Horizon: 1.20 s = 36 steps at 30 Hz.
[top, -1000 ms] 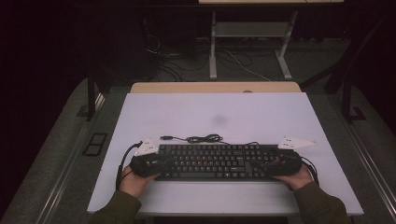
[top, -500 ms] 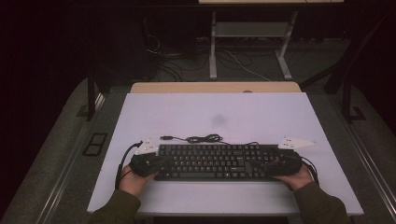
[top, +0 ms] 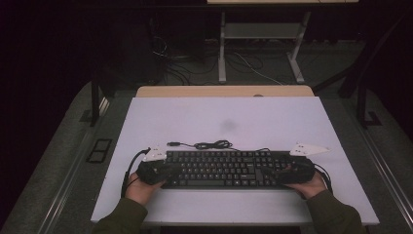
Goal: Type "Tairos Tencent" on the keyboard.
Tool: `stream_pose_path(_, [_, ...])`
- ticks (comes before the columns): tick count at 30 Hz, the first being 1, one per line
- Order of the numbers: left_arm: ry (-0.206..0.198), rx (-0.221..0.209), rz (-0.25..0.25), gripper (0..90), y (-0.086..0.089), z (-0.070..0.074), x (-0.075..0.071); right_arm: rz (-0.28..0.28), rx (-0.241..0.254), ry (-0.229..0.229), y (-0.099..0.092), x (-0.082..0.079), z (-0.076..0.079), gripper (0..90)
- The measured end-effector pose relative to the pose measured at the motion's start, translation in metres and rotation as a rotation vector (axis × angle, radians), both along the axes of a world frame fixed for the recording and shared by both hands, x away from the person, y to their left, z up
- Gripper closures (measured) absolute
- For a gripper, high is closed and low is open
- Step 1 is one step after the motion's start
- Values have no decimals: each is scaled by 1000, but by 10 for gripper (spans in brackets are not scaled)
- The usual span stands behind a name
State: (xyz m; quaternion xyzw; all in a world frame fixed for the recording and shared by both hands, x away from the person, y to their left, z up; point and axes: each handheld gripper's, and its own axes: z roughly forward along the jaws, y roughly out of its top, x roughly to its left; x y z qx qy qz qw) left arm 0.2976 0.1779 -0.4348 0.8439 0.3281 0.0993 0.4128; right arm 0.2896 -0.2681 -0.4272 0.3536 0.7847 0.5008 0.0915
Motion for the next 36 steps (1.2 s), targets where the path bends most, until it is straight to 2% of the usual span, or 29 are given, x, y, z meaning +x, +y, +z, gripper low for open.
stream_pose_path(14, [8,21,-5,887,-1,-1,1,7,-4,1,4,0,0,226])
stream_pose_path(18, [5,15,-9,886,-1,0,0,10,-2,2,6,0,0,226])
stream_pose_path(19, [5,-6,-3,886,-1,0,0,15,-4,-1,6,1,0,226])
stream_pose_path(20, [3,5,-8,882,0,1,0,15,-5,0,7,1,0,226])
stream_pose_path(24, [2,3,-11,860,-2,1,-1,25,9,3,11,1,1,226])
stream_pose_path(28, [-12,-8,-14,805,-3,3,-2,35,15,5,15,2,2,226])
stream_pose_path(36, [-11,-33,-5,690,-4,4,-3,57,20,6,23,6,4,226])
